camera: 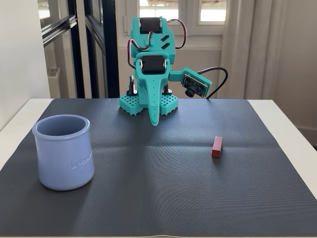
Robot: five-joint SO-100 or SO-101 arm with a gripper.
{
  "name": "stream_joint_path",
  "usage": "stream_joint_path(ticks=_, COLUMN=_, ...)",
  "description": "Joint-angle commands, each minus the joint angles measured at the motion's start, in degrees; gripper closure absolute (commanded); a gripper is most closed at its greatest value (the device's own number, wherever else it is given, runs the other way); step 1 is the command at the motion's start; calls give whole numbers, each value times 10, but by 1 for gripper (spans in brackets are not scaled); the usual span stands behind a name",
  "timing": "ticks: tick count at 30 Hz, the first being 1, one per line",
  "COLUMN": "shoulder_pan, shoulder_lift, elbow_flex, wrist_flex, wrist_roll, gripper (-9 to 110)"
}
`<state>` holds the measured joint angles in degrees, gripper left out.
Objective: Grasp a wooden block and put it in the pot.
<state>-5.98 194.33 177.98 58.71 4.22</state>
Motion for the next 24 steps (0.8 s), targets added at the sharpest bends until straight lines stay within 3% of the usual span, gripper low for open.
stream_joint_path(ticks=1, shoulder_pan=4, shoulder_lift=4, elbow_flex=-4, wrist_flex=-6, wrist_roll=3, gripper=101)
stream_joint_path(ticks=24, shoulder_pan=-29, shoulder_lift=-25, elbow_flex=-50, wrist_flex=-1, wrist_roll=36, gripper=101)
